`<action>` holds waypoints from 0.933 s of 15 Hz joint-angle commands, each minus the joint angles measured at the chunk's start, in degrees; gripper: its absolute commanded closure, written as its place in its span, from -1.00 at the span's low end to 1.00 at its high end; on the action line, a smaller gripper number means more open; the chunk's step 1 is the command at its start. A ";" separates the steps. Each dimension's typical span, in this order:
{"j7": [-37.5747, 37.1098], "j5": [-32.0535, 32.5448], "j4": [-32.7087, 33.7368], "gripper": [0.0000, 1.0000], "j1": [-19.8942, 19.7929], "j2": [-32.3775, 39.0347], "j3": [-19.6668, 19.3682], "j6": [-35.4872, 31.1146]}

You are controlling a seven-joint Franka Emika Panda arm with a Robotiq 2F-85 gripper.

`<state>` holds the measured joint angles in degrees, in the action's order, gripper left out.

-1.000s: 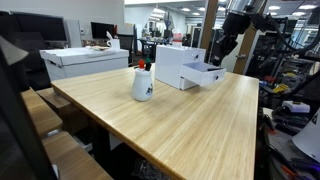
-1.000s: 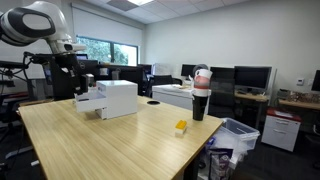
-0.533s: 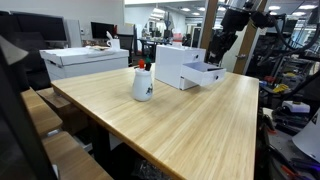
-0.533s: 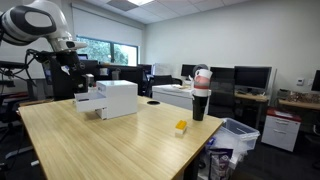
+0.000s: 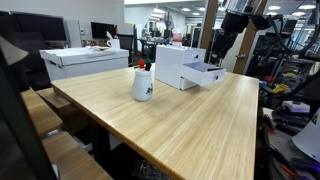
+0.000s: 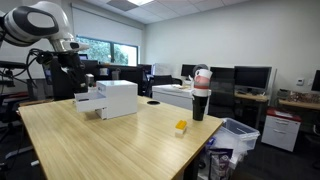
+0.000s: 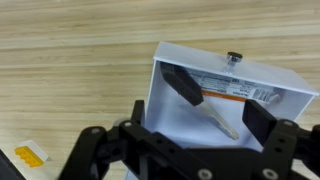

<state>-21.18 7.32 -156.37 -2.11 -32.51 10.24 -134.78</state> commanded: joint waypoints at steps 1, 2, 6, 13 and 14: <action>3.64 1.04 0.56 -1.00 -0.02 0.84 -1.06 0.56; 4.07 1.00 0.57 -1.00 0.01 0.92 -1.23 0.47; 5.98 0.58 0.55 -1.00 0.22 1.00 -2.07 0.33; 9.28 0.98 1.14 -1.00 0.50 2.51 -2.79 0.05; 10.31 1.13 1.50 -1.00 0.57 3.26 -2.90 -0.02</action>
<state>-13.58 7.41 -156.21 -2.05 -31.37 8.15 -134.81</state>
